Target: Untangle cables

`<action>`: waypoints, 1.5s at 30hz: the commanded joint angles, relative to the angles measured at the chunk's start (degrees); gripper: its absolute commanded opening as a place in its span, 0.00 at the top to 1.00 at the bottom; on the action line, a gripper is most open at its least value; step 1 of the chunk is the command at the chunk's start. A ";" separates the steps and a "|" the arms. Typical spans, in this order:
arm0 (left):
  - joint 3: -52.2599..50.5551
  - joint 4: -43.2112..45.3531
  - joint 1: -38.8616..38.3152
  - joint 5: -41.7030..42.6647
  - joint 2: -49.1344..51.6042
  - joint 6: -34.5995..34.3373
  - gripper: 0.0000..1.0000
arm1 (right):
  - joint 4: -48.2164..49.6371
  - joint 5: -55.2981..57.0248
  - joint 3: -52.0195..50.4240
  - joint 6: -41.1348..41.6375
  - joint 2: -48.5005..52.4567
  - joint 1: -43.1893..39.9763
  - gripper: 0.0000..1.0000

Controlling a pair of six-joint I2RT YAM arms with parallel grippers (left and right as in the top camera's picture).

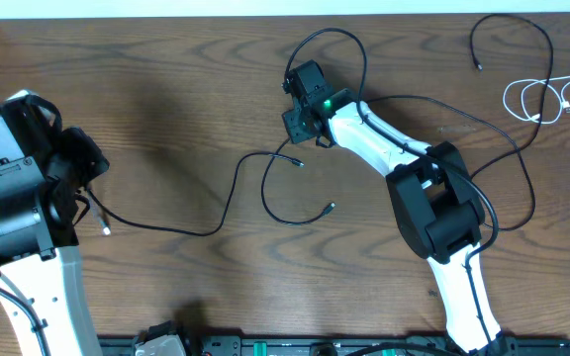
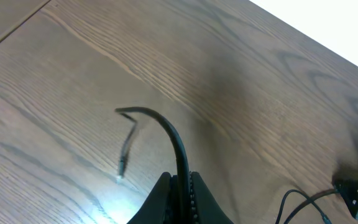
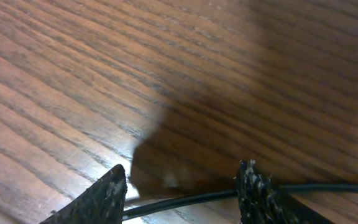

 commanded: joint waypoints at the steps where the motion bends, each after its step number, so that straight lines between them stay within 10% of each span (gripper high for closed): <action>1: 1.09 -0.02 -0.09 -0.68 -0.39 -0.57 0.92 | -2.10 3.74 0.28 0.04 0.87 0.55 0.48; 22: 1.09 2.29 -0.09 2.56 -0.39 -0.61 0.92 | -34.05 10.51 0.28 11.26 1.01 -16.65 0.41; 37: 1.09 3.43 -0.09 3.26 -0.39 -0.57 0.92 | -34.05 3.52 0.28 8.04 1.01 -43.76 0.42; 45: 2.56 19.30 -0.09 21.86 -0.39 6.75 0.92 | -31.47 -9.29 2.01 -4.44 -8.31 -42.23 0.37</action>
